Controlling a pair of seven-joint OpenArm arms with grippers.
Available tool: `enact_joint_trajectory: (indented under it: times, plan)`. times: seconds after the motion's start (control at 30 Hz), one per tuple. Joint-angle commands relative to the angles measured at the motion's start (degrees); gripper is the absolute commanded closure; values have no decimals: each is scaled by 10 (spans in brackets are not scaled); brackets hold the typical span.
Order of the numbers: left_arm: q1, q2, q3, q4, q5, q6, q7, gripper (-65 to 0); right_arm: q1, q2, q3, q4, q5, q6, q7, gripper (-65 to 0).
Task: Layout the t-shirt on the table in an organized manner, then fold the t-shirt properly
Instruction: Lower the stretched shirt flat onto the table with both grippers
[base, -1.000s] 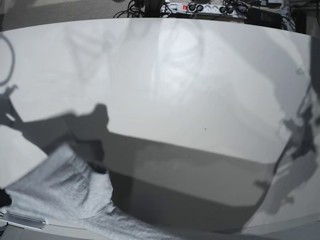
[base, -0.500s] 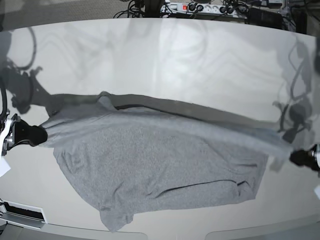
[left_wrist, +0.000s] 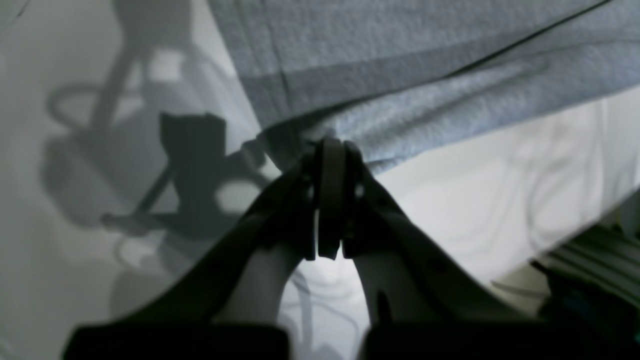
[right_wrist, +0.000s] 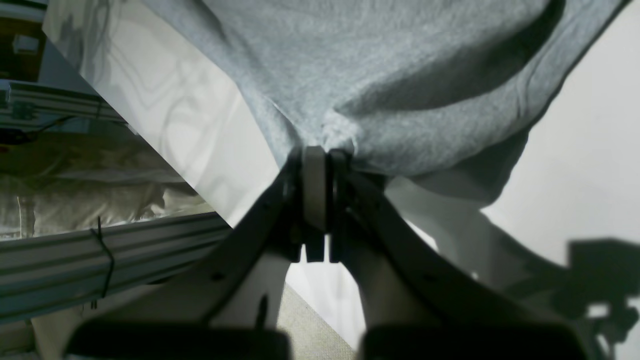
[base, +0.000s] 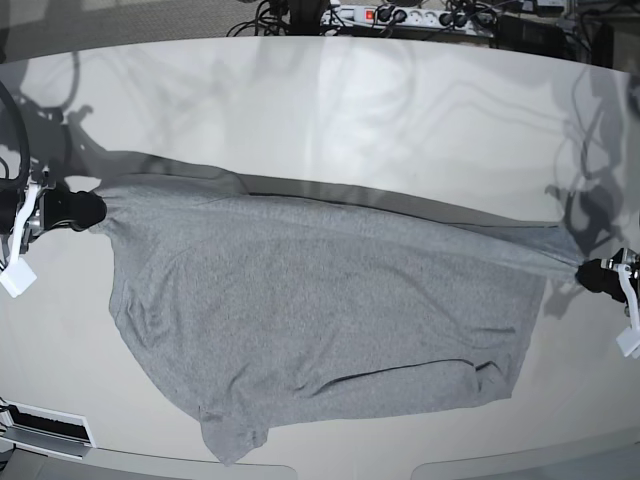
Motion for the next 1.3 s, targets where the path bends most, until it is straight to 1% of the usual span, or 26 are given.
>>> enact_joint_trajectory:
  times: [0.0, 0.1, 0.13, 0.2, 0.33, 0.43, 0.67, 0.73, 0.77, 0.83, 0.9, 0.97, 1.03, 1.13, 1.2, 1.27]
  plan:
    - [-16, -15, -7, 7, -11, 0, 7, 0, 5, 19, 6, 9, 16, 3, 9, 0]
    - [-13, -30, -6, 7, -47, -8, 58, 0, -10, 30, 6, 9, 16, 3, 9, 0]
    - [-10, -37, -6, 7, -61, -13, 67, 0, -17, 34, 6, 9, 16, 3, 9, 0]
    - [-2, -54, -6, 7, -82, -17, 68, 0, -30, 39, 6, 9, 16, 3, 9, 0]
    - [17, -71, -6, 7, -88, -17, 68, 0, -59, 38, 6, 9, 16, 3, 9, 0]
    - [45, -79, -6, 7, -99, -17, 66, 0, -80, 39, 6, 9, -11, 3, 9, 0]
    - [107, -82, -6, 7, -106, -17, 61, 0, -107, 43, 6, 9, -12, 3, 9, 0]
    - [115, -82, -6, 7, -106, -17, 35, 0, -107, 43, 6, 9, -10, 3, 9, 0]
    - [117, -82, -6, 7, -104, -17, 13, 0, -105, 43, 6, 9, -10, 3, 9, 0]
    - [118, -82, -6, 7, -86, -17, -46, 0, -105, 43, 6, 9, -10, 3, 9, 0]
    - [118, -81, -6, 7, -74, -16, -119, 0, -105, 43, 6, 9, -14, 3, 9, 0]
    - [118, -77, -6, 7, -58, -16, -176, 0, -103, 42, 6, 9, -47, 3, 63, 0]
    - [118, -68, -6, 7, -28, -15, -221, 0, -99, 40, 6, 9, -96, 3, 105, 0]
    - [118, -43, -7, 7, 28, 8, -246, 0, -92, 25, 6, 8, -150, 3, 144, 0]
    - [118, -23, -7, 7, 57, 26, -252, 0, -80, 7, 6, 8, -175, 3, 157, 0]
    - [118, -6, -6, 7, 81, 33, -256, 0, -65, -16, 6, 8, -207, 3, 167, 0]
